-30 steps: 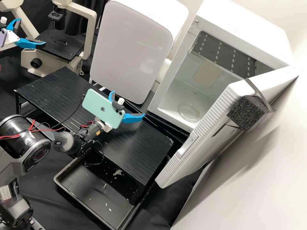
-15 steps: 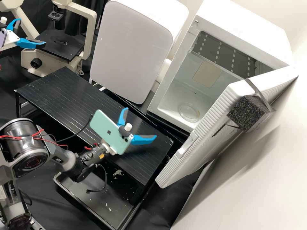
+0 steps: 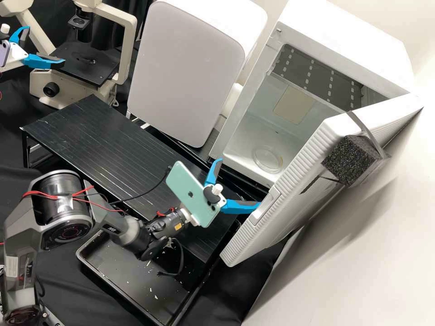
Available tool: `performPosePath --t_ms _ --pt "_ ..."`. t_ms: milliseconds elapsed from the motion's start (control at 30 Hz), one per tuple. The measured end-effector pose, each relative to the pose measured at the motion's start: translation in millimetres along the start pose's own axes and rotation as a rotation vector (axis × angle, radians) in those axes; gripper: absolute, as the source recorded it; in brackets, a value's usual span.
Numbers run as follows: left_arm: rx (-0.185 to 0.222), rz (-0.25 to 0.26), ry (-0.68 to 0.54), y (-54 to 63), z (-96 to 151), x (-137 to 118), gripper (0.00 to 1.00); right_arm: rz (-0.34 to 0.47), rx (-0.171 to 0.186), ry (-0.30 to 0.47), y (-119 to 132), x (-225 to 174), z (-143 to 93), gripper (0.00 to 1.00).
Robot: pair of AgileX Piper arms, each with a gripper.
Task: Take the petri dish out of the incubator
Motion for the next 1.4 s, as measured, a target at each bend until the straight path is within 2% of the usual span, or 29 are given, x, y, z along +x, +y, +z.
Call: performPosePath --t_ms 167,267,533,767,933,1133,1400 --pt "0.000 0.000 0.000 0.0 0 0 1.00 -0.011 -0.002 -0.009 5 26 -2 1.00" --pt "0.000 0.000 0.000 0.0 0 0 1.00 -0.039 0.012 -0.019 0 43 -4 1.00" --pt "0.000 0.000 0.000 0.0 0 0 1.00 -0.129 -0.005 -0.073 -18 79 4 1.00" --pt "0.000 0.000 0.000 0.0 0 0 1.00 -0.126 -0.009 -0.075 -19 97 11 1.00" --pt "0.000 0.000 0.000 0.0 0 0 1.00 -0.145 0.012 -0.077 -21 105 13 1.00" --pt "0.000 0.000 0.000 0.0 0 0 1.00 -0.187 -0.002 -0.067 -18 111 8 1.00" --pt "0.000 0.000 0.000 0.0 0 0 1.00 -0.202 -0.047 -0.080 -10 123 3 1.00"
